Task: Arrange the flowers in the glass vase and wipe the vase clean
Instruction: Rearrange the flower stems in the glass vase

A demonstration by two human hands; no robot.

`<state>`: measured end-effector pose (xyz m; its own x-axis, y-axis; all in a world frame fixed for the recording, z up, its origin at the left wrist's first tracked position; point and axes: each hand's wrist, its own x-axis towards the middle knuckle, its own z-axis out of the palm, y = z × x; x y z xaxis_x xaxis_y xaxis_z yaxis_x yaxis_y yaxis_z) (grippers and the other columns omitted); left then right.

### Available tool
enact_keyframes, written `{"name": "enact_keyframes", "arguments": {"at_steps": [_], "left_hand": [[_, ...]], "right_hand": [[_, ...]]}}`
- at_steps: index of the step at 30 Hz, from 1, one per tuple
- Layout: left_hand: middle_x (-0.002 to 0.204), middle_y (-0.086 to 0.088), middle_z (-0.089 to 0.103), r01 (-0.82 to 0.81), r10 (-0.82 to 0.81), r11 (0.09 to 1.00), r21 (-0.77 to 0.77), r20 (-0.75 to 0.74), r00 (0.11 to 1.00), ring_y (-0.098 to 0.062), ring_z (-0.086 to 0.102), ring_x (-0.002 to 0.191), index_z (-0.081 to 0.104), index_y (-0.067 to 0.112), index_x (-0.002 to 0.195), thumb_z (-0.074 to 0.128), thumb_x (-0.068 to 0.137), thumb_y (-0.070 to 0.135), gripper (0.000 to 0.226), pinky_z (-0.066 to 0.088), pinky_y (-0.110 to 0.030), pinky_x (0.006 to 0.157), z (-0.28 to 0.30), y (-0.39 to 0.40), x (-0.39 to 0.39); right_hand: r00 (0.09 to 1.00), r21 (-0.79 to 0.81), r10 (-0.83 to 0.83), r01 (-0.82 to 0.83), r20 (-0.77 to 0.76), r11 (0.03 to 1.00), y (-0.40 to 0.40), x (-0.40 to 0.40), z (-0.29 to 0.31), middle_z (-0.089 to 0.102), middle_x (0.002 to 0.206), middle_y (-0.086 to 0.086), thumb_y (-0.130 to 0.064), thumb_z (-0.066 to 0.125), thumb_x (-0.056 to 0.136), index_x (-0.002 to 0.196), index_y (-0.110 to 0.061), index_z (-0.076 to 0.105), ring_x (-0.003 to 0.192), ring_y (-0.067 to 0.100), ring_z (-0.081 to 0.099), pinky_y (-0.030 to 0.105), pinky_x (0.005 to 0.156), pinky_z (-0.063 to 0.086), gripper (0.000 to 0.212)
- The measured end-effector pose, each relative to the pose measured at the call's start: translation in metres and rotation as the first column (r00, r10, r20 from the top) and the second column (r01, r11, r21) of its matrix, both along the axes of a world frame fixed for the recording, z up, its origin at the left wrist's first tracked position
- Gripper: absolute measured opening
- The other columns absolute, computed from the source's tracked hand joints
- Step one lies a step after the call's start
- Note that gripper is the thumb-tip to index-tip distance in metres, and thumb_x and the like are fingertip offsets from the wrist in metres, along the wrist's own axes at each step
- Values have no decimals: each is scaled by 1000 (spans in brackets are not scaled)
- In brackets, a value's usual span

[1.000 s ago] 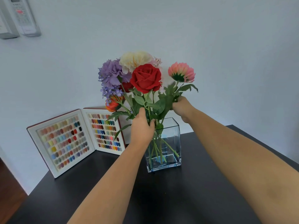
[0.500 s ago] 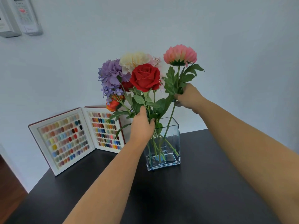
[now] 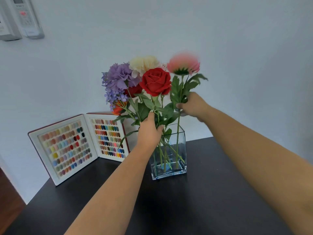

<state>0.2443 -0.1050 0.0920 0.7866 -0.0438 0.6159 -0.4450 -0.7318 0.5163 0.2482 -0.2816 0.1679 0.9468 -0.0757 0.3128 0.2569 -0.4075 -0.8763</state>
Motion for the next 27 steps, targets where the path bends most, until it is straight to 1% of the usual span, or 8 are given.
{"name": "enact_keyframes", "arguments": {"at_steps": [4, 7, 10, 13, 17, 22, 25, 27], "left_hand": [[102, -14, 67, 45, -45, 999, -6, -31, 998, -26, 62, 79, 50, 8, 124, 70, 88, 23, 44, 46, -31, 66, 0, -2, 0], [114, -3, 65, 104, -110, 992, -76, -78, 991, -18, 59, 93, 54, 12, 129, 74, 86, 25, 49, 41, -25, 77, 0, -4, 0], [112, 7, 60, 143, -159, 981, -129, -126, 979, -9, 53, 99, 56, 14, 130, 78, 82, 24, 54, 40, -23, 84, 2, -9, 1], [121, -1, 65, 165, -187, 976, -145, -155, 970, -16, 59, 109, 61, 13, 126, 80, 80, 21, 51, 46, -28, 93, 4, -17, 3], [109, -6, 66, 97, -117, 986, -133, -149, 982, -21, 60, 98, 64, 12, 106, 80, 79, 21, 33, 47, -31, 81, 5, -27, 6], [82, -7, 57, 1, -9, 998, -68, -110, 994, -22, 51, 71, 49, 16, 72, 83, 75, 24, 35, 31, -28, 52, 6, -33, 9], [72, -2, 56, -29, 32, 999, 29, -111, 993, -22, 54, 69, 49, 15, 69, 82, 76, 30, 37, 39, -31, 54, 6, -33, 5], [80, -2, 63, -19, 30, 995, 98, -112, 993, -22, 60, 76, 60, 14, 75, 79, 78, 35, 29, 50, -36, 63, 6, -30, -2]], "right_hand": [[987, -14, -151, 152, 45, 988, 2, 7, -22, 71, 86, 15, -9, 66, 86, 87, -5, 64, 71, 27, 71, 35, 67, 61, 4], [983, -2, -176, 176, 50, 984, -5, 8, -31, 71, 86, 15, -10, 66, 84, 84, -6, 65, 71, 27, 71, 38, 70, 61, 4], [988, 23, -150, 149, 33, 989, -9, 6, -38, 71, 85, 12, -15, 72, 77, 91, 1, 66, 75, 24, 66, 36, 71, 58, 22], [995, 117, -98, 95, 18, 989, -12, -1, -45, 67, 83, 13, -18, 74, 69, 93, 3, 65, 73, 19, 53, 34, 66, 48, 33], [999, 205, -50, 47, 5, 978, -19, -6, -54, 59, 73, 7, -5, 69, 73, 85, -6, 61, 67, 19, 51, 34, 66, 47, 14], [997, 123, -31, 39, -71, 992, -20, -9, -63, 63, 87, 6, -2, 69, 76, 111, -9, 52, 77, 20, 58, 36, 72, 49, 39], [998, 140, 1, 9, -70, 990, -16, -13, -68, 65, 92, 1, -10, 74, 75, 115, -13, 51, 79, 13, 59, 27, 67, 44, 46], [1000, 154, 27, -24, -13, 988, -12, -15, -70, 68, 93, -5, -16, 76, 75, 111, -18, 58, 76, 1, 63, 16, 59, 44, 40]]}}
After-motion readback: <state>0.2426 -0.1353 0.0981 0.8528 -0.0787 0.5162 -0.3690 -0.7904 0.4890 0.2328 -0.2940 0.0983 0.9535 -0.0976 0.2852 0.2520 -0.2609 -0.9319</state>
